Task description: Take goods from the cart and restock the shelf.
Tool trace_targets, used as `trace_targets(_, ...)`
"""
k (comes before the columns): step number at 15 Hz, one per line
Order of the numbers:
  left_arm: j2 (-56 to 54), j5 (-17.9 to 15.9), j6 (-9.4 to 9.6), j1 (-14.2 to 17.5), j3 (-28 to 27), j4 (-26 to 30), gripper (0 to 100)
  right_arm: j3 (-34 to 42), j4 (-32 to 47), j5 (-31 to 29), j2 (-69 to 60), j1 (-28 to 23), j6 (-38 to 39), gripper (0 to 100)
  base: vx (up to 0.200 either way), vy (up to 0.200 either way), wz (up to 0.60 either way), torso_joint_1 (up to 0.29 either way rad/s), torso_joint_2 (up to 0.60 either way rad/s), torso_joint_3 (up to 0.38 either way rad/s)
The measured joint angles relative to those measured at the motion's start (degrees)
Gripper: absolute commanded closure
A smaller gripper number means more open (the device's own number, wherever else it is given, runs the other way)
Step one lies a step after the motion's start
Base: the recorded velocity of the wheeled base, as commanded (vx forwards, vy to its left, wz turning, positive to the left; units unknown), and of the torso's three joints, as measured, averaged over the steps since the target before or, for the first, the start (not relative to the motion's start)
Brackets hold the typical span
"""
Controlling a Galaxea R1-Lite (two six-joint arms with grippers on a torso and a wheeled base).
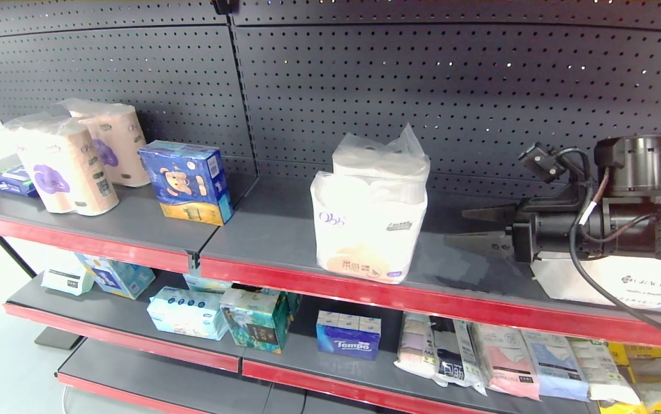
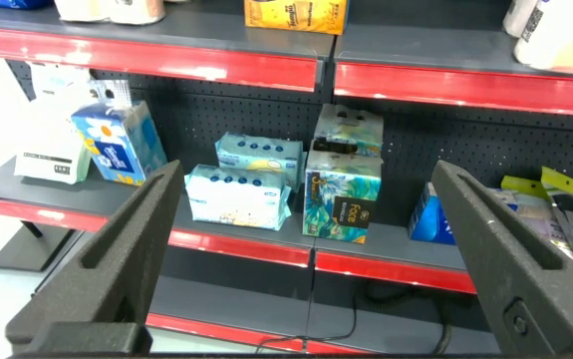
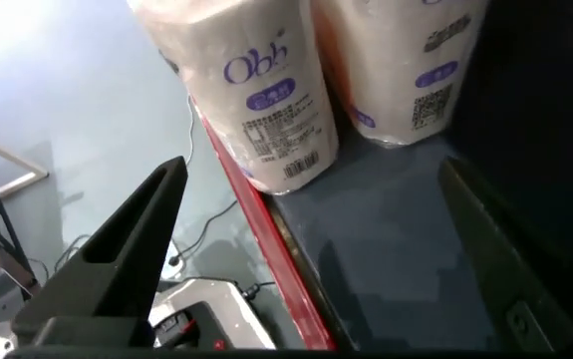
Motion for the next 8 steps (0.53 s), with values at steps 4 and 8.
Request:
trace_targets(4, 0.0, 0.0, 0.0, 0.0, 0.0, 0.02, 0, 0.2, 0.0, -6.9, -3.77, -0.5, 4.43, 0, 0.0, 0.0, 0.0, 0.0, 0.0, 0.0)
trace_targets(8, 0.0, 0.0, 0.0, 0.0, 0.0, 0.0, 0, 1.62, 0.01, -13.52, -10.03, -2.1, 6.95, 0, 0.0, 0.0, 0.0, 0.0, 0.0, 0.0)
